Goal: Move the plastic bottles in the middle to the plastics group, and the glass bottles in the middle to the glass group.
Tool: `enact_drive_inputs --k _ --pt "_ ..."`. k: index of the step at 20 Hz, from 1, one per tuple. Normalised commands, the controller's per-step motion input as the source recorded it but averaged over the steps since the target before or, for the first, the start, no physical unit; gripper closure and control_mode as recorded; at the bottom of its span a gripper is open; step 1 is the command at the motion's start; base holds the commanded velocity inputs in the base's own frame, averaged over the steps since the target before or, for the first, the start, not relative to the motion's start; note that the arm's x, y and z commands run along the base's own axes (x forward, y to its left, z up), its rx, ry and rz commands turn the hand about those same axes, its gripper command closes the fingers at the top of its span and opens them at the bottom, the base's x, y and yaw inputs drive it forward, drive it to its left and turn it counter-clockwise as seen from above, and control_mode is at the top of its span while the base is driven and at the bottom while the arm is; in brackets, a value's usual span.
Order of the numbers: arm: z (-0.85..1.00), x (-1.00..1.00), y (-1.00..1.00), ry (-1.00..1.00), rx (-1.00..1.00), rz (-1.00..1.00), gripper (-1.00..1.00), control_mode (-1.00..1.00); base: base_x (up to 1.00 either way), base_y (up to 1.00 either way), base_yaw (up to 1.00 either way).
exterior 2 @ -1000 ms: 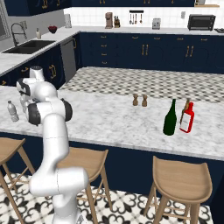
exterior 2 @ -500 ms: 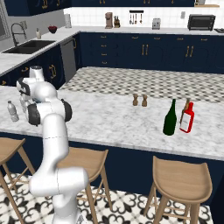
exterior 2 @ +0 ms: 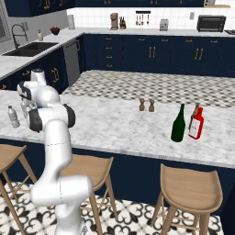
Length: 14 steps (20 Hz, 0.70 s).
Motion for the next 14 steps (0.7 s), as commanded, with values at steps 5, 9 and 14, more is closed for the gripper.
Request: enact_drive_inputs --k 5,9,14 --pt "0.00 0.00 0.00 0.00 0.00 0.00 -1.00 -1.00 0.00 0.00 0.00" --pt "0.09 -0.01 -0.04 0.00 0.00 0.00 -1.00 -1.00 0.00 0.00 0.00" --pt "0.45 -0.21 -0.28 0.00 0.00 0.00 -1.00 -1.00 0.00 0.00 0.00"
